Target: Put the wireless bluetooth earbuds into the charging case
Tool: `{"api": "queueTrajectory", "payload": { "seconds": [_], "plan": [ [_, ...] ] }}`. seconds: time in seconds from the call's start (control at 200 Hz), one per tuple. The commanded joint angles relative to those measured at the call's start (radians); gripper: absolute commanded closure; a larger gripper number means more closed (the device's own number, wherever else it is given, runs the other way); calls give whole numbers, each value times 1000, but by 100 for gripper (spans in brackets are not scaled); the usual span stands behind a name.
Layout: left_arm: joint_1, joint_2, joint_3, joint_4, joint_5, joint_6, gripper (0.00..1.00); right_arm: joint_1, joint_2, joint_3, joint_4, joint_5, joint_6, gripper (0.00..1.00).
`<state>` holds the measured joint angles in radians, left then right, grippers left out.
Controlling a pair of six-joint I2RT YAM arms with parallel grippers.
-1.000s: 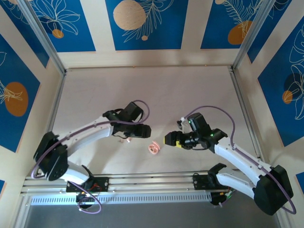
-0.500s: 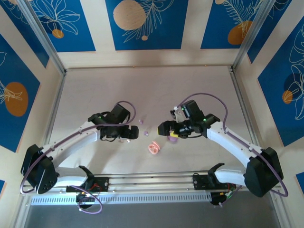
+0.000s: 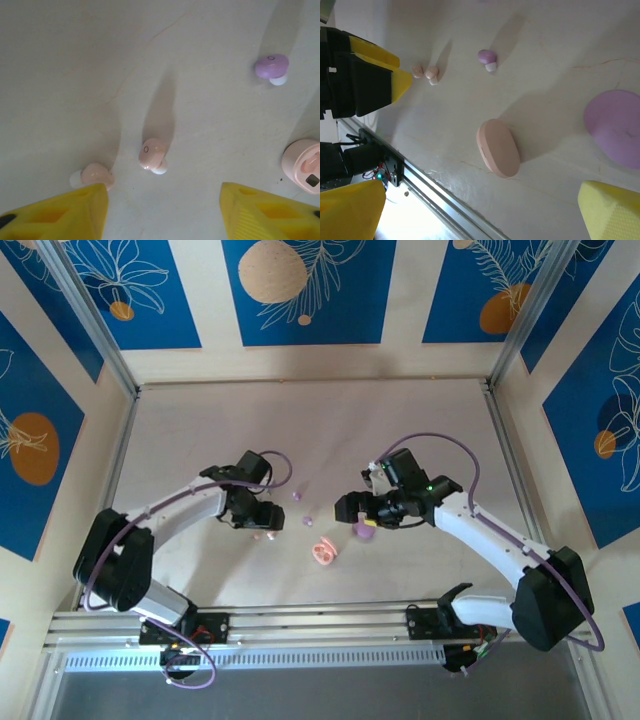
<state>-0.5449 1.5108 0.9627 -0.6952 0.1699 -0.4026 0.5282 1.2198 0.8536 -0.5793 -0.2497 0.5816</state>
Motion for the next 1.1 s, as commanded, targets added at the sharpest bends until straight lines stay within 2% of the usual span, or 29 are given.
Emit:
{"api": "queueTrajectory", "payload": {
  "seconds": [0.0,0.2,0.415,0.75,1.095],
  "plan": [
    [21,43,47,13,64,43,44,-13,-19,-7,-30,7,3,1],
    [52,101,41,51,131,27,46,-22,-24,-28,-18,-18,0,1],
    [53,92,-1,91,199,5,46,-33,-36,-41,-12,-30,-4,1],
    [53,120,16,52,112,16,44,-39,-50,-55,-4,-56,1,1],
    [48,167,27,54,138,30,41,-40,-68,-74,4,-61,7,1]
  ]
}}
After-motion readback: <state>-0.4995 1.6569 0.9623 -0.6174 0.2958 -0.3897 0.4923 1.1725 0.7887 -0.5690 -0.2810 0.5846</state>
